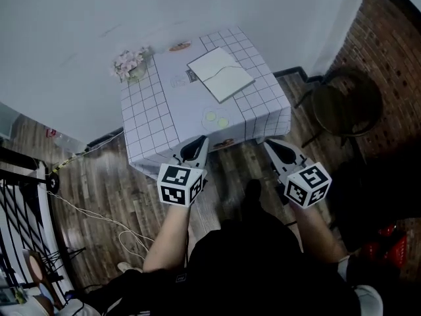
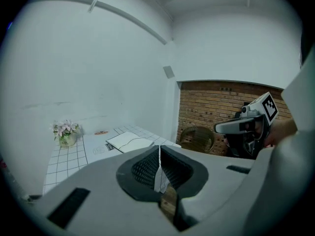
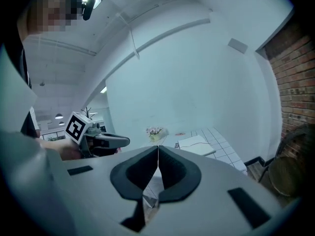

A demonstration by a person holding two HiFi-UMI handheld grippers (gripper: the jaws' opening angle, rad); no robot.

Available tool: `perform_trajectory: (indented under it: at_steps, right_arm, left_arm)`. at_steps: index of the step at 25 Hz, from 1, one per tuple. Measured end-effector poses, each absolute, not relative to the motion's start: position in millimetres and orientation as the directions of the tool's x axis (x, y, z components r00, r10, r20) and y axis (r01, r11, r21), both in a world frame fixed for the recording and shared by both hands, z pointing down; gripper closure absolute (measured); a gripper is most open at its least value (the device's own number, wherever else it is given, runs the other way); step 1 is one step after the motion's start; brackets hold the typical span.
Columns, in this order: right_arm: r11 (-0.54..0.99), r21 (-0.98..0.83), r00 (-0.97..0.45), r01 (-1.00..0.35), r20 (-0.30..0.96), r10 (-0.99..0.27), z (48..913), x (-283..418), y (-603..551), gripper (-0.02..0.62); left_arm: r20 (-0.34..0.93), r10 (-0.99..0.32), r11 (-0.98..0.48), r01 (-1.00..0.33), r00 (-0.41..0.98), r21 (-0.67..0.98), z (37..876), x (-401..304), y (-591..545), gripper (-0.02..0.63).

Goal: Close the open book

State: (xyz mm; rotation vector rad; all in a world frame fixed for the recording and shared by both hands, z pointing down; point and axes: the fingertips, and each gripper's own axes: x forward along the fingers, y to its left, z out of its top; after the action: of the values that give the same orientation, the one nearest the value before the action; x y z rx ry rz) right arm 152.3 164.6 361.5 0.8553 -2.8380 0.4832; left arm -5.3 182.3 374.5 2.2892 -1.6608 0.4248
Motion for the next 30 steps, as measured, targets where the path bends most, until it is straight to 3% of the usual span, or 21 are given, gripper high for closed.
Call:
perform_trajectory:
  at_steps: [9, 17, 24, 30]
  right_arm:
    - [0.782, -0.310, -0.840, -0.542, 0.223, -0.494, 374, 181, 30, 0.591]
    - [0.784, -0.360, -0.861, -0.506, 0.273, -0.430, 405, 154, -4, 0.591]
    - [0.765, -0.335, -0.829, -0.550, 0.325, -0.454, 409, 122, -29, 0.591]
    - [0.737, -0.305, -0.790, -0.603, 0.359, -0.498, 413, 91, -48, 0.591]
  left_arm:
    - [0.461, -0.845, -0.288, -0.957, 0.273, 0.039, 379, 22, 66, 0.589]
    - [0.555, -0.789, -0.304, -0.952, 0.264, 0.021, 413, 10, 17, 0.589]
    - [0.605, -0.725, -0.393, -0.919, 0.330, 0.030, 450, -12, -15, 0.578]
    - [0.668, -0.630, -0.517, -0.856, 0.396, 0.020, 500, -26, -40, 0.483]
